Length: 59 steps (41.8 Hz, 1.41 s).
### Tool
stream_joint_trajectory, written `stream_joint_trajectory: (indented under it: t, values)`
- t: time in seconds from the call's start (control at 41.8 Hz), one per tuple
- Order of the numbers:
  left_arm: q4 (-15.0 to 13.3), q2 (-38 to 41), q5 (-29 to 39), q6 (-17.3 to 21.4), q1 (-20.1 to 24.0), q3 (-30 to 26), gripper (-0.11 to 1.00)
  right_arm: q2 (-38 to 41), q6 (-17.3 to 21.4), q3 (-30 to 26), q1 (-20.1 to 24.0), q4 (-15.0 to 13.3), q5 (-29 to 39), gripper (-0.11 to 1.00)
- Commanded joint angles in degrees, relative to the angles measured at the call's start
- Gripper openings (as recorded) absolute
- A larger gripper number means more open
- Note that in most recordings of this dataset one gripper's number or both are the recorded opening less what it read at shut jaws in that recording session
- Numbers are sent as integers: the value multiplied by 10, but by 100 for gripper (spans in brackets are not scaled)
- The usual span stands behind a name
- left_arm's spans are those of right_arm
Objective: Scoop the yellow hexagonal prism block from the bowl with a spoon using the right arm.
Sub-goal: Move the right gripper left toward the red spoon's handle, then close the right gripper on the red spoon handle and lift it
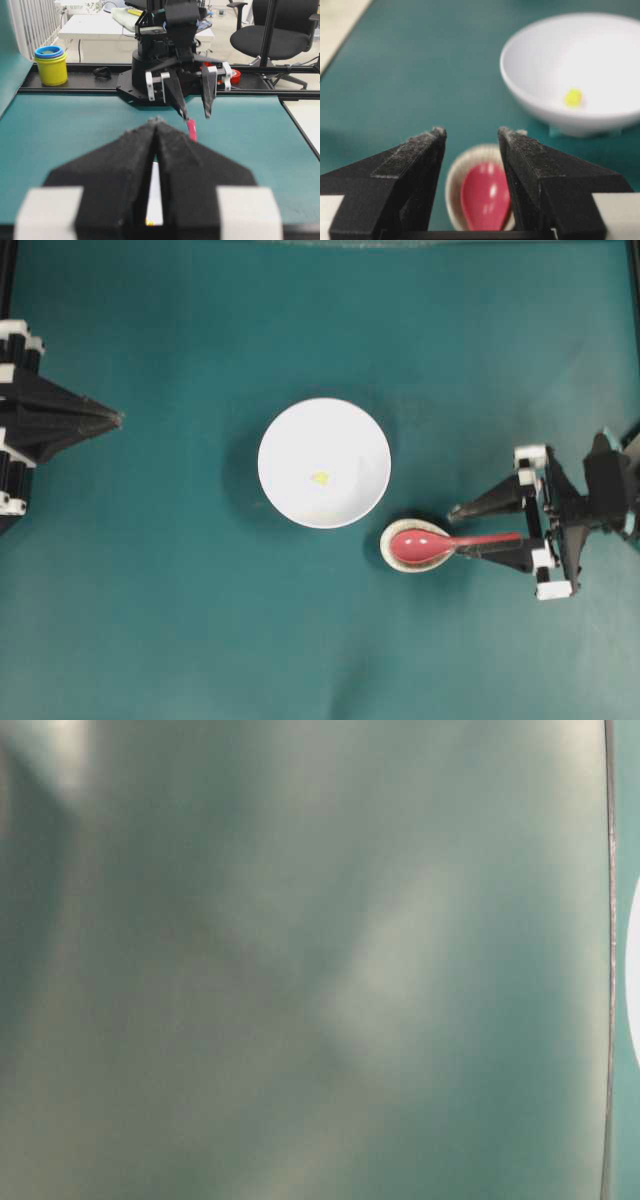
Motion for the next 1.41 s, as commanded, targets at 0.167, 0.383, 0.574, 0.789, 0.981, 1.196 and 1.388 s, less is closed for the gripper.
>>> stream_joint_trajectory:
  t: [0.167, 0.383, 0.574, 0.789, 0.981, 1.196, 1.388]
  values:
    - [2, 6, -3, -1, 0, -10, 0, 75, -1, 8, 56, 54, -76, 53]
    - [2, 5, -3, -1, 0, -10, 0, 114, 23, 20, 65, 62, -82, 53]
    - [1, 5, -3, -1, 1, -10, 0, 148, 46, 24, 65, 62, -81, 53]
    - [2, 6, -3, -1, 1, -10, 0, 155, 47, 22, 65, 62, -69, 53]
    - [2, 6, -3, -1, 0, -10, 0, 155, 47, 20, 65, 62, -71, 53]
    - [2, 6, -3, -1, 0, -10, 0, 155, 47, 13, 65, 62, -69, 53]
    - [2, 6, -3, -1, 1, -10, 0, 155, 47, 11, 65, 62, -72, 37]
